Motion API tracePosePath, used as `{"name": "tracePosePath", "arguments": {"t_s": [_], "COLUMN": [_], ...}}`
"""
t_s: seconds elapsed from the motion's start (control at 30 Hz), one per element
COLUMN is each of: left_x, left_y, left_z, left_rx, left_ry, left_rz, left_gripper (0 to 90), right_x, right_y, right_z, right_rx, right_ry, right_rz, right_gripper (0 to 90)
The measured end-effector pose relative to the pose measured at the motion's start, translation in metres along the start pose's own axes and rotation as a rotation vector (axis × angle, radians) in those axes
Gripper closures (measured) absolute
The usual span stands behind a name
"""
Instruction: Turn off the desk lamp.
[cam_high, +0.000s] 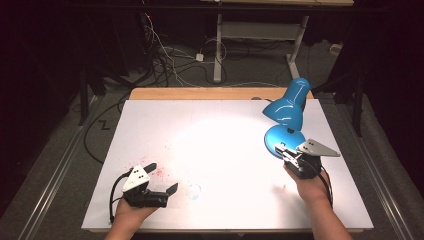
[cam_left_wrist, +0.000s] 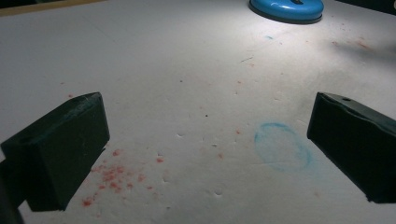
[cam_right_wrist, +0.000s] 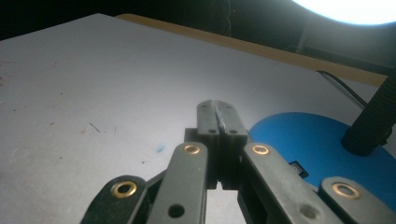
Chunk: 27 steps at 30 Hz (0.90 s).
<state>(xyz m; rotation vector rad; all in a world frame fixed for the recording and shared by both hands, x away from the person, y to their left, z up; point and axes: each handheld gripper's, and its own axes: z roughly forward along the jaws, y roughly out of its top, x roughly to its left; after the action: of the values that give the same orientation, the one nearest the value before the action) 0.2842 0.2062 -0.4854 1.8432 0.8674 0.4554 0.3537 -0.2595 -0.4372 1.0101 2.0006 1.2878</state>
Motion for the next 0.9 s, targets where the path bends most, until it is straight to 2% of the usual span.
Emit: {"name": "tracePosePath", "arguments": {"t_s": [0.07, 0.2, 0.23, 0.4, 0.6, 0.77, 0.9], "left_x": [-0.001, -0.001, -0.001, 0.001, 0.005, 0.005, 0.005], "left_y": [0.000, -0.001, -0.001, -0.001, 0.001, 0.002, -0.001], "left_z": [-0.001, 0.000, 0.000, 0.000, -0.001, -0.004, -0.004], "left_rx": [-0.012, -0.025, -0.029, -0.026, 0.006, -0.010, -0.013], "left_ry": [0.021, 0.026, 0.028, 0.016, -0.014, 0.001, -0.010], "left_rz": [0.025, 0.037, 0.037, 0.017, -0.029, -0.032, -0.034], "left_gripper": [0.0, 0.0, 0.0, 0.0, 0.0, 0.0, 0.0], "right_x": [-0.001, -0.006, -0.007, -0.013, -0.022, -0.027, -0.032], "right_y": [0.002, 0.002, 0.002, 0.001, 0.000, 0.000, -0.001], "right_z": [0.003, 0.010, 0.011, 0.015, 0.021, 0.024, 0.026], "right_rx": [0.001, 0.006, 0.009, 0.017, 0.034, 0.041, 0.078], "right_ry": [-0.003, -0.011, -0.011, -0.022, -0.044, -0.053, -0.048], "right_rz": [0.001, 0.003, 0.016, 0.033, 0.052, 0.058, 0.084], "right_gripper": [90.0, 90.0, 90.0, 90.0, 90.0, 90.0, 90.0]}}
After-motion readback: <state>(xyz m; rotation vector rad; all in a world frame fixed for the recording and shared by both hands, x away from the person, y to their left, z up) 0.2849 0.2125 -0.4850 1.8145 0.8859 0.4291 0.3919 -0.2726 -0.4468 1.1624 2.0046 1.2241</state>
